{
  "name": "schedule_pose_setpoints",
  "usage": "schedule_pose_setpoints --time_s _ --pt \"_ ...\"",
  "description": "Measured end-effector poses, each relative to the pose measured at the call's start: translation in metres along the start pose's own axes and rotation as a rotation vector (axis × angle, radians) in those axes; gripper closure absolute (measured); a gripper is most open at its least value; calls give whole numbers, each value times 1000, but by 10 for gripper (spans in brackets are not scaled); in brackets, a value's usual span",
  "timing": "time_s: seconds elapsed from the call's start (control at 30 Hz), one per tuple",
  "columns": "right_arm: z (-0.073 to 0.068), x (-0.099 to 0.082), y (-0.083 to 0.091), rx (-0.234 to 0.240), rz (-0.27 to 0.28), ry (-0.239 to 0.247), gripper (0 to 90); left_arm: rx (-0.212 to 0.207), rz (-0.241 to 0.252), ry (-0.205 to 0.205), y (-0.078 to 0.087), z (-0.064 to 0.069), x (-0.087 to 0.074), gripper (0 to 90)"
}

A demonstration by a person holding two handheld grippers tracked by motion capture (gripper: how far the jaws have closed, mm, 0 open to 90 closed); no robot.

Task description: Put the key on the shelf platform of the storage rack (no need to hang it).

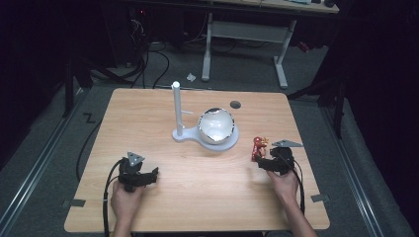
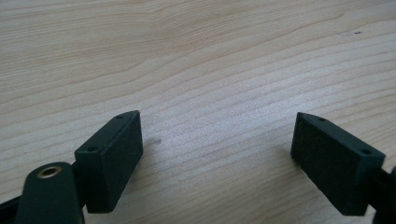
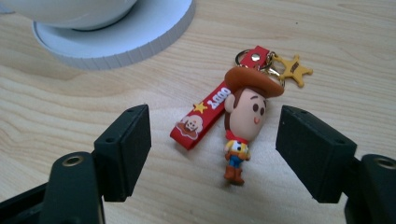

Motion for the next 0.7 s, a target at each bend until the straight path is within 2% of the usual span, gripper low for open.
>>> schedule_pose_setpoints --time_s 0.13,0.37,0.47,0.7 --pt "2 2 -5 -8 -23 -8 256 0 0 0 0 0 0 172" --pt "5 12 -9 -14 -18 -17 252 -1 0 -2 0 0 0 170" --pt "5 15 -12 0 -11 -24 248 0 1 -1 0 0 0 170" --pt "6 14 -25 -20 -46 -22 238 0 1 0 0 0 0 170"
Point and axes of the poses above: each handheld gripper's, and its own axes: y roughly backward along the jaws, x roughly out of its top, z roughly to its right, the point moved 7 cm from there along -y, roughly forward along the jaws, and after that the axes turned 2 degrees about z, right-handed, at the moved point
